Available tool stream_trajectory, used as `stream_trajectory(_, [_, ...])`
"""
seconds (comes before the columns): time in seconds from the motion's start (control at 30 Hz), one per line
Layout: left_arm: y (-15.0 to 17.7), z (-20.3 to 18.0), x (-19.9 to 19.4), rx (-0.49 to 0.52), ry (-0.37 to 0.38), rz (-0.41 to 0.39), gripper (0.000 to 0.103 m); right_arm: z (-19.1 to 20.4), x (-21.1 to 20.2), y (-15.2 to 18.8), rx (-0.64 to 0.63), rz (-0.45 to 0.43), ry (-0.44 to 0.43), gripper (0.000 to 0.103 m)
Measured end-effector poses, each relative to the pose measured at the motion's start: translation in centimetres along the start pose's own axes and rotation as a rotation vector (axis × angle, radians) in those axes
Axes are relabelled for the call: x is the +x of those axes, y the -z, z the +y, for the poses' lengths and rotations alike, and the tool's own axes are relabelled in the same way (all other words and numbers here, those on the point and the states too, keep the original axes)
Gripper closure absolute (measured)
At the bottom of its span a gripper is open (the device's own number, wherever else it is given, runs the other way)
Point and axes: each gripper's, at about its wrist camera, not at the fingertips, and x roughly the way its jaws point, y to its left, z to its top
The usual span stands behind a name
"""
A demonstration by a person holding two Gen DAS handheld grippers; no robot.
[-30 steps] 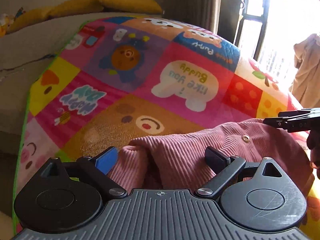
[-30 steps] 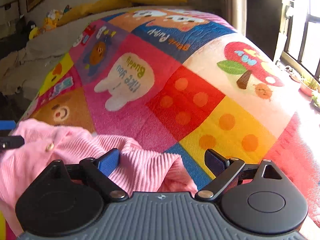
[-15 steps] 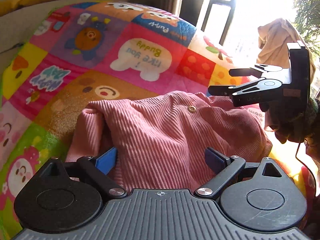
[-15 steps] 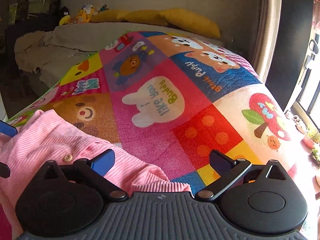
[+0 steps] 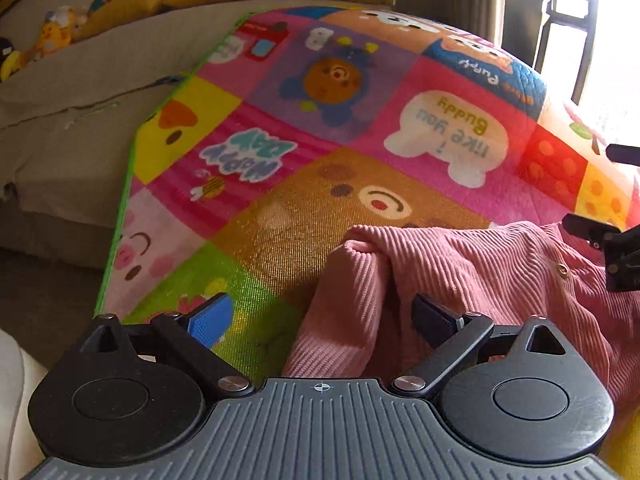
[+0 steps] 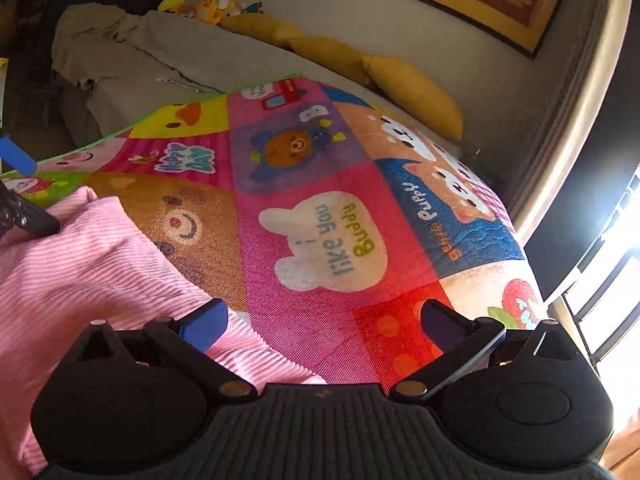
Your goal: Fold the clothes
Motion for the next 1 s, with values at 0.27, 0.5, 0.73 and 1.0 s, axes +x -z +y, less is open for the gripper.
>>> stream_trajectory(0.27, [0.2, -0.1, 0.2, -0.001, -0.006, 0.011, 0.004, 2.2, 4.1, 1.6, 0.080, 0.130, -0.076, 0.000])
stream_trajectory(0.5, [1.0, 0.5, 0.5, -0.018, 0.009, 0.024, 0.004, -2.1, -2.3, 3.3, 0.049, 0.042, 0.051, 0.000])
stream_trajectory(0.73, [1.6, 0.9, 0.8, -0.062, 0.080, 0.038, 0.004, -8.0, -2.2, 9.0, 0.055, 0.196, 0.182, 0.000])
stream_trajectory(1.0, [2.0, 0.6, 0.2, -0.098, 0.167, 0.056, 0.004, -7.1, 1.7, 8.3, 0.006, 0.171, 0.089, 0.000])
